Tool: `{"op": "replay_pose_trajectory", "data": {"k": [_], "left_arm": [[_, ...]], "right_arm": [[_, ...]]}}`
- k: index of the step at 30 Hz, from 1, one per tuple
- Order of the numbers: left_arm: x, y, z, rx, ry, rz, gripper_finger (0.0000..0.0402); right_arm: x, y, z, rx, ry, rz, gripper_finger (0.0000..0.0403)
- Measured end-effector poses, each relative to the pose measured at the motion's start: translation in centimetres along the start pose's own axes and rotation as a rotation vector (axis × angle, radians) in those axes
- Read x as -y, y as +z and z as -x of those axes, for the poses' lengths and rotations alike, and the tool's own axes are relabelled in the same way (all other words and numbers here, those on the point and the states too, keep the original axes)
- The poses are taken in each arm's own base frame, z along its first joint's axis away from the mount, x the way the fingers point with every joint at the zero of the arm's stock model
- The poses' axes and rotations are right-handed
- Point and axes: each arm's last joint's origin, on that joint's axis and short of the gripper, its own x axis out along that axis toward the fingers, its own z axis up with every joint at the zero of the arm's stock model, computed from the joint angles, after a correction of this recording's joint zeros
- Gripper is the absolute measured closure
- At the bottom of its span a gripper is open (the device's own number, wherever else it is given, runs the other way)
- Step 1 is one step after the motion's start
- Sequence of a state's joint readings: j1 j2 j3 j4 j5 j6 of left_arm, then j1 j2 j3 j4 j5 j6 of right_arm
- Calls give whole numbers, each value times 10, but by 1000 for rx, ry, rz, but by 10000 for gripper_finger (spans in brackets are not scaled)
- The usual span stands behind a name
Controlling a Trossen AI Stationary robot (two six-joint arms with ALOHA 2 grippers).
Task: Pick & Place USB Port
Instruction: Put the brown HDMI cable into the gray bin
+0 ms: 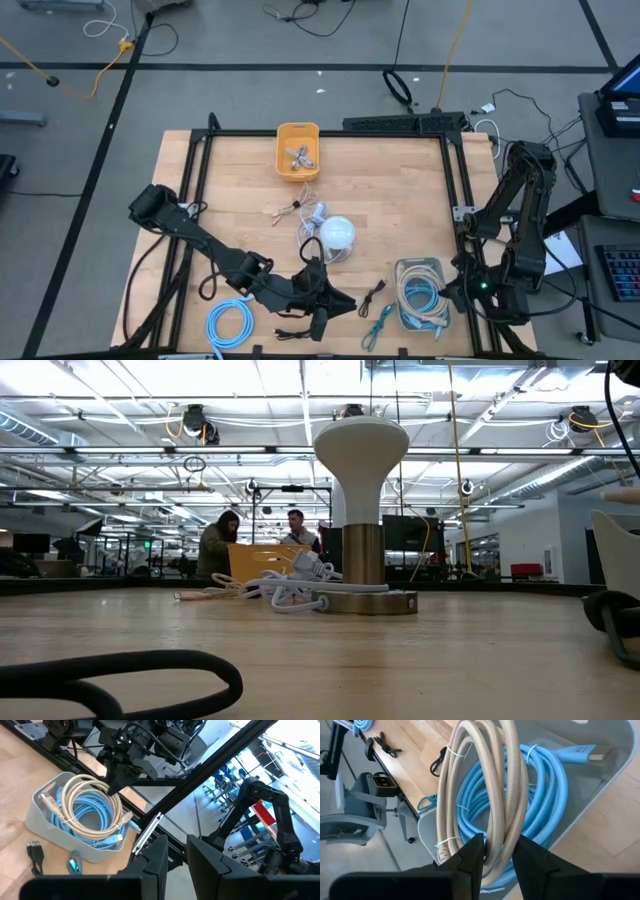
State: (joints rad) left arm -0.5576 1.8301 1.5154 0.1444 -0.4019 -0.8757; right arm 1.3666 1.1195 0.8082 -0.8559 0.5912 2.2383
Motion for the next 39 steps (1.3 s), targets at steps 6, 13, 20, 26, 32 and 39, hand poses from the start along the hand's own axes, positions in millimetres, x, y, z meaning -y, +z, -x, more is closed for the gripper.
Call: {"op": "replay_pose_trajectory", "data": {"k": [6,13,20,26,32,39], "left_arm": [[-2,2,-1,-1,0,1,328],[-3,3,-2,2,1,2,328],[-2,3,-2,1,0,2,328],[-2,3,-2,1,0,2,328],[-2,3,-2,0,-1,-4,328],[-2,2,-1,-4,-2,-15,328]], "right_arm": [[-4,-2,0,5,54,37,312],[-6,-3,0,-1,69,73,312],[-8,-4,0,-8,90,71,312],[-9,-1,-4,-55,25,14,312],[-4,-1,-10,-138,-132,2,311],[-4,0,-11,-146,-140,2,286]]}}
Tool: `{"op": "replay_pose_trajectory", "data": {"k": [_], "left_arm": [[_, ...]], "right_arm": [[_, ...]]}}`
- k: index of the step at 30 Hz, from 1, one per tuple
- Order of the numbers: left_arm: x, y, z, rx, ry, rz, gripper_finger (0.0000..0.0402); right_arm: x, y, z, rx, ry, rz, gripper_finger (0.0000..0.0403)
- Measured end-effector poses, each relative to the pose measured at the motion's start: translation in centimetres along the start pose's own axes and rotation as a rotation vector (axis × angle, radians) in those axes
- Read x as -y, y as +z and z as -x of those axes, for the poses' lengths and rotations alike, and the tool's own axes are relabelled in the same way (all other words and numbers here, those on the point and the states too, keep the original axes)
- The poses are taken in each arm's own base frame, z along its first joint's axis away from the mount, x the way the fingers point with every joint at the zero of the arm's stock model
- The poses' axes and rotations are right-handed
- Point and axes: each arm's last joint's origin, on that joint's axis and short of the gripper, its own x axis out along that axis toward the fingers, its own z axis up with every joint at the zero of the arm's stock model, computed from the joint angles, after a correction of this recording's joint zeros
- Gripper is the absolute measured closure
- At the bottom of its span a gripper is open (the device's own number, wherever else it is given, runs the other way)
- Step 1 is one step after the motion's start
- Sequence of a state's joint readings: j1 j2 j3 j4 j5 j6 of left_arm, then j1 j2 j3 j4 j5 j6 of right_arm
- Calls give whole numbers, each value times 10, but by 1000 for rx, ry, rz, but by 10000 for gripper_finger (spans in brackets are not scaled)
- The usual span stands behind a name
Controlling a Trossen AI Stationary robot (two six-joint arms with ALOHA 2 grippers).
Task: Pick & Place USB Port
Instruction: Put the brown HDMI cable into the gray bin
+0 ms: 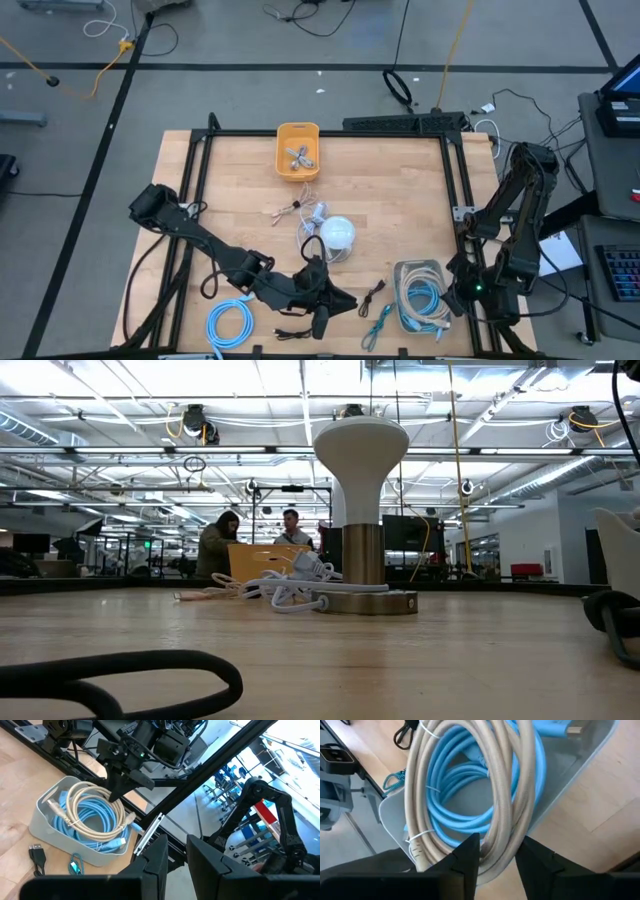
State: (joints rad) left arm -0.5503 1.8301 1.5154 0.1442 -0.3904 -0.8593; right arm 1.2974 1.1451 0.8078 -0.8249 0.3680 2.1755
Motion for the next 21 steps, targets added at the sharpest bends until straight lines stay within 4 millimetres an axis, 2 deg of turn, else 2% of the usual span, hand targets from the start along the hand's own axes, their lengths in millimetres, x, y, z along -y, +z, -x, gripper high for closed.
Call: {"op": "replay_pose_trajectory", "data": {"k": [4,13,17,21], "left_arm": [[-1,-1,0,-7,8,-4,328],[-1,-1,0,-8,10,-5,328],[-1,-1,0,-8,10,-5,328],[-1,-1,0,-8,10,-4,328]], "right_arm": [[-2,2,-1,22,13,-5,239],[-8,6,-1,19,47,11,101],[-8,10,2,32,71,25,71],[-6,15,7,36,71,28,69]]}}
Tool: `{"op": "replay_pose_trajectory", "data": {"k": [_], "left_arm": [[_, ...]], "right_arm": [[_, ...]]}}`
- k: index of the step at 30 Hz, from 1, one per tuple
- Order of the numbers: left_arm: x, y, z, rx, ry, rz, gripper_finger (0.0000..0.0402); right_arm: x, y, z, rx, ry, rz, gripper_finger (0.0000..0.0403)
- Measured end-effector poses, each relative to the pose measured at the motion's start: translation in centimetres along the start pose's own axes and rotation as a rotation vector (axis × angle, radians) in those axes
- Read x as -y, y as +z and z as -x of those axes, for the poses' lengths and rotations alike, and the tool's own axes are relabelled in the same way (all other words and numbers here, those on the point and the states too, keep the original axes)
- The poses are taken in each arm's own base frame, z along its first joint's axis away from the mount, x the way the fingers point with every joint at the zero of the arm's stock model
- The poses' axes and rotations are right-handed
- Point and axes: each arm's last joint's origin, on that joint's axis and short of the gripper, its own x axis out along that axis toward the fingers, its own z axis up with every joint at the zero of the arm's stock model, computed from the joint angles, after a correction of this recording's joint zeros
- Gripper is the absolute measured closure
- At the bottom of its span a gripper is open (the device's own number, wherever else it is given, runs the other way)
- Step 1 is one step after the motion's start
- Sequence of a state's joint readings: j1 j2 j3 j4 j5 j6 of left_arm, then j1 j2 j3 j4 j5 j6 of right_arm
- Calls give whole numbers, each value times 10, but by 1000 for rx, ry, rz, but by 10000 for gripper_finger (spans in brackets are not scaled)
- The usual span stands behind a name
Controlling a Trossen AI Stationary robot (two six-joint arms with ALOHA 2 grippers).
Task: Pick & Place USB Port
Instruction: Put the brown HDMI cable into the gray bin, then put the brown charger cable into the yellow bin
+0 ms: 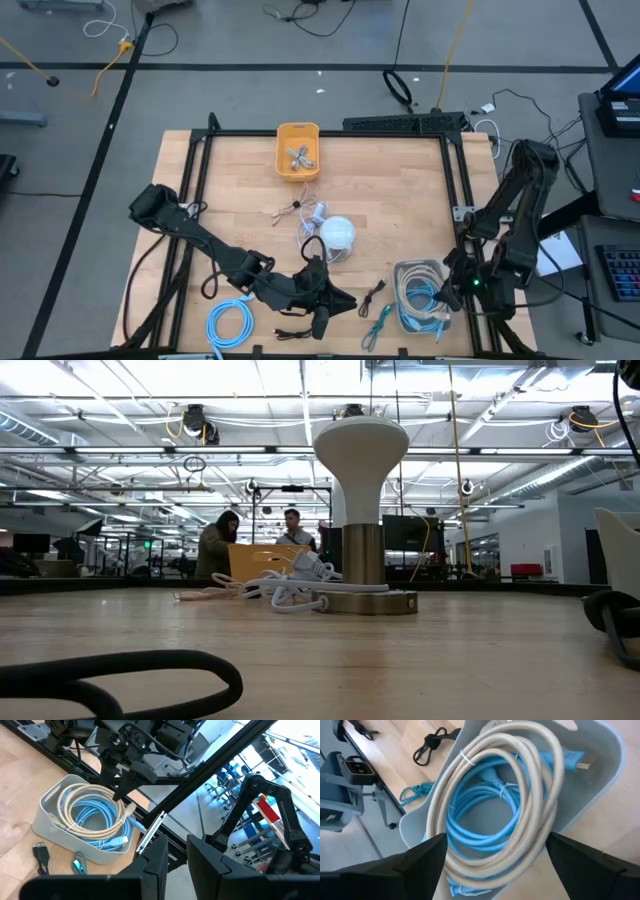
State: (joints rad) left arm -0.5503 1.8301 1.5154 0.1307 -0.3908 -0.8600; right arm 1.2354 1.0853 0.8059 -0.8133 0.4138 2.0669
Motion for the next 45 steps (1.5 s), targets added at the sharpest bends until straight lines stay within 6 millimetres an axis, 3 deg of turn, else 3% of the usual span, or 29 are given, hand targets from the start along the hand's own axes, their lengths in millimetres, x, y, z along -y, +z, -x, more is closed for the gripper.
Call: {"op": "replay_pose_trajectory", "data": {"k": [13,17,22,26,30,36,38,41,45], "left_arm": [[0,0,0,-1,-1,-13,328],[-5,-1,-1,-26,40,-35,328],[-22,7,-6,-65,106,-70,328],[-32,28,-2,-66,151,-107,328],[-45,65,27,-62,329,-194,328],[-50,127,113,-58,709,-395,363],[-61,135,134,-142,811,-429,385],[-83,133,149,-375,903,-456,396],[-113,123,143,-527,957,-441,350]], "right_arm": [[7,11,17,-36,6,-39,87],[11,24,31,-1,-24,-27,88],[10,55,65,194,-49,-3,88],[2,80,91,416,47,2,88],[-3,96,102,493,68,21,88],[-12,113,103,640,79,11,88],[-19,118,100,729,104,-8,88],[-33,125,95,776,141,48,88],[-53,141,93,777,175,203,88]]}}
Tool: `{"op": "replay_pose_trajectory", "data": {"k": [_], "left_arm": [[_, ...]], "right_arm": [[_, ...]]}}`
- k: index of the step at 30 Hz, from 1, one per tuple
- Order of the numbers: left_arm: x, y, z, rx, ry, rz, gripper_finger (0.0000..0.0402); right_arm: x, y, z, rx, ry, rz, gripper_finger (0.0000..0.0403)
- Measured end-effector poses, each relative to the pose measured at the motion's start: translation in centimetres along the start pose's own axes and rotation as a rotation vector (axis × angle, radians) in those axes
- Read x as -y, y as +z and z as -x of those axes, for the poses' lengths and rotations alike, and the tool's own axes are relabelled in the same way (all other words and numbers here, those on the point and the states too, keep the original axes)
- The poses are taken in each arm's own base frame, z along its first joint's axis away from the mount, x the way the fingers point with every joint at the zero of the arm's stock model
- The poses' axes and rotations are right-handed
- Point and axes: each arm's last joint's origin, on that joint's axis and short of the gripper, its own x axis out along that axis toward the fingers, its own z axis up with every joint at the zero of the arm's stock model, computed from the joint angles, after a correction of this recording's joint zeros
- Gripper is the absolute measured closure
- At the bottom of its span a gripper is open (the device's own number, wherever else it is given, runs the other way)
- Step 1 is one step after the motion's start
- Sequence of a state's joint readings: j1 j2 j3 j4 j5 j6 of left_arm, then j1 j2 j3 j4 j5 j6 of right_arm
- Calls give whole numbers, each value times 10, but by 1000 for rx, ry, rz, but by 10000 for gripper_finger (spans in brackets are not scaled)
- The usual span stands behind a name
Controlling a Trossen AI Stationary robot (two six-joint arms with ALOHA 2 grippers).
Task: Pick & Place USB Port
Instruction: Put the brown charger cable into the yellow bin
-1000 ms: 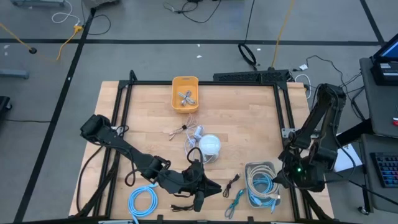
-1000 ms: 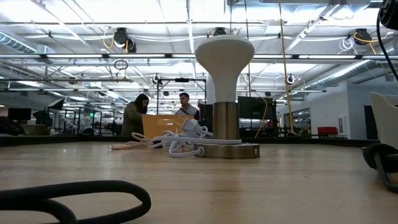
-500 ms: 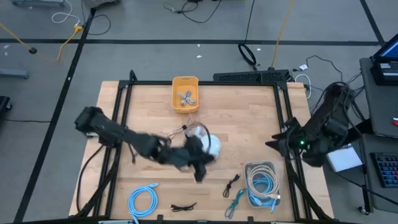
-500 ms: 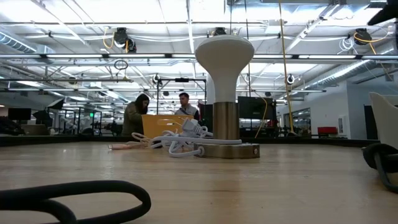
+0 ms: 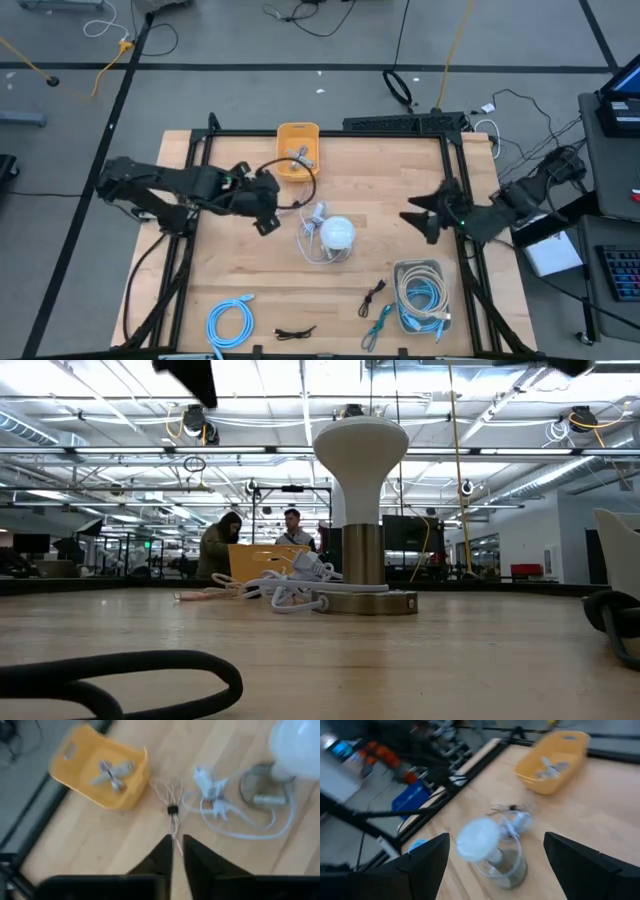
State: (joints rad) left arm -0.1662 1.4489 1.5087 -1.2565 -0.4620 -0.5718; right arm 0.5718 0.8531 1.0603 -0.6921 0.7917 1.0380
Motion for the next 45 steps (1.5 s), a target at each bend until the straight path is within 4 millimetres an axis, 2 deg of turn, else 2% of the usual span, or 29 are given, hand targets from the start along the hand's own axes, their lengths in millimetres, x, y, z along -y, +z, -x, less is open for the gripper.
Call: {"op": "replay_pose_trajectory", "data": {"k": [4,8,11,14,19,26,32,38,41,45], "left_arm": [[0,-3,-45,-53,-41,27,279],[-6,-18,-85,-99,-24,68,223],[-12,-31,-114,-128,-48,134,203],[-16,-44,-132,-151,-67,158,198],[-23,-50,-153,-118,-142,188,214],[-32,-51,-173,-37,-192,220,237],[-26,-61,-207,-127,-252,187,223],[-19,-64,-224,-160,-282,174,222],[-20,-65,-225,-166,-258,197,267],[-23,-64,-219,-168,-256,215,376]], "right_arm": [[-6,16,-20,-11,71,101,88],[3,31,-38,-49,31,172,88],[11,38,-48,-87,34,209,88],[16,44,-54,-115,51,212,88],[19,50,-58,-111,72,187,88],[10,61,-58,-1,155,149,88],[9,61,-58,3,163,135,88],[12,55,-62,-10,154,61,88],[13,52,-67,13,176,33,88],[13,50,-71,60,223,-20,88]]}}
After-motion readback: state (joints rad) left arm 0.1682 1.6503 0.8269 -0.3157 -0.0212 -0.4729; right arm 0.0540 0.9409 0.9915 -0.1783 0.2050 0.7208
